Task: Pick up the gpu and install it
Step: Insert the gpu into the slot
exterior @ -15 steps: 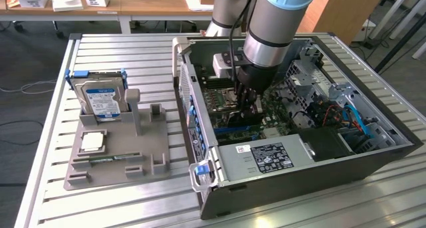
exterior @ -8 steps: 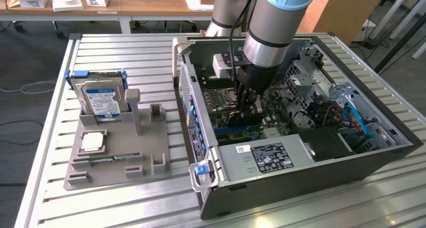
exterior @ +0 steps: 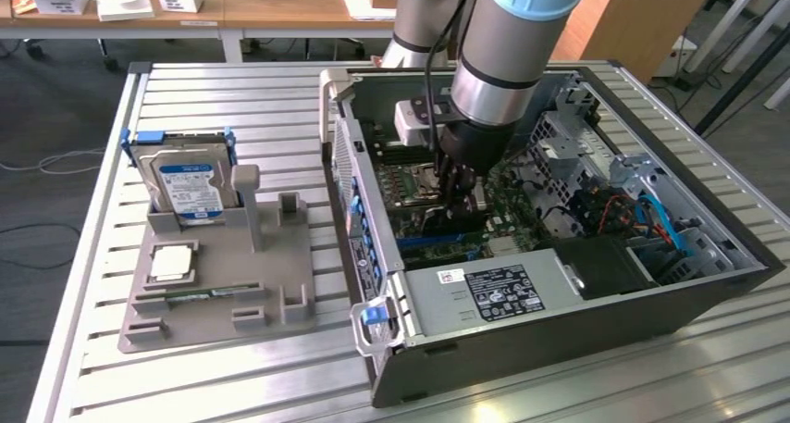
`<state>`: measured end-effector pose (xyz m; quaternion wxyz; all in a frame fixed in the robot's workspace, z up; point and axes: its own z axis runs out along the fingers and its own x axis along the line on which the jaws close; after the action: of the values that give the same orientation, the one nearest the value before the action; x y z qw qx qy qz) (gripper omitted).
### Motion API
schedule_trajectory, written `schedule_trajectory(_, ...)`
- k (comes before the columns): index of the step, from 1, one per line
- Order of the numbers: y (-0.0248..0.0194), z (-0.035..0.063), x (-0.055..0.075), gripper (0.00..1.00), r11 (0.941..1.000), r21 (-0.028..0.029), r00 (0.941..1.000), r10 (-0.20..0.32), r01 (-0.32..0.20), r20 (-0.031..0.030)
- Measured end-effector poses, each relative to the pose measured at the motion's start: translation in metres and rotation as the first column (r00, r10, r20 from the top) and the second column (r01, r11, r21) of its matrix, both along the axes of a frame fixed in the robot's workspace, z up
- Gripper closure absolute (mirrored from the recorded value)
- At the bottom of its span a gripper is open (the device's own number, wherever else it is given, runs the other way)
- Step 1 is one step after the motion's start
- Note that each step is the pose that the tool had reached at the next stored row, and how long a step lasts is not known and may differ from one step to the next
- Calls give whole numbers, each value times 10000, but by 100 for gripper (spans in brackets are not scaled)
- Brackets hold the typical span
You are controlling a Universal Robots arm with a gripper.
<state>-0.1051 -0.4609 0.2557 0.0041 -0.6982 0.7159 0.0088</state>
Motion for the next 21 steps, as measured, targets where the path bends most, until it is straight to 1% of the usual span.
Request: schedule_trajectory(21,0,-17,0,73,10000,-1,10000,0,0,-2)
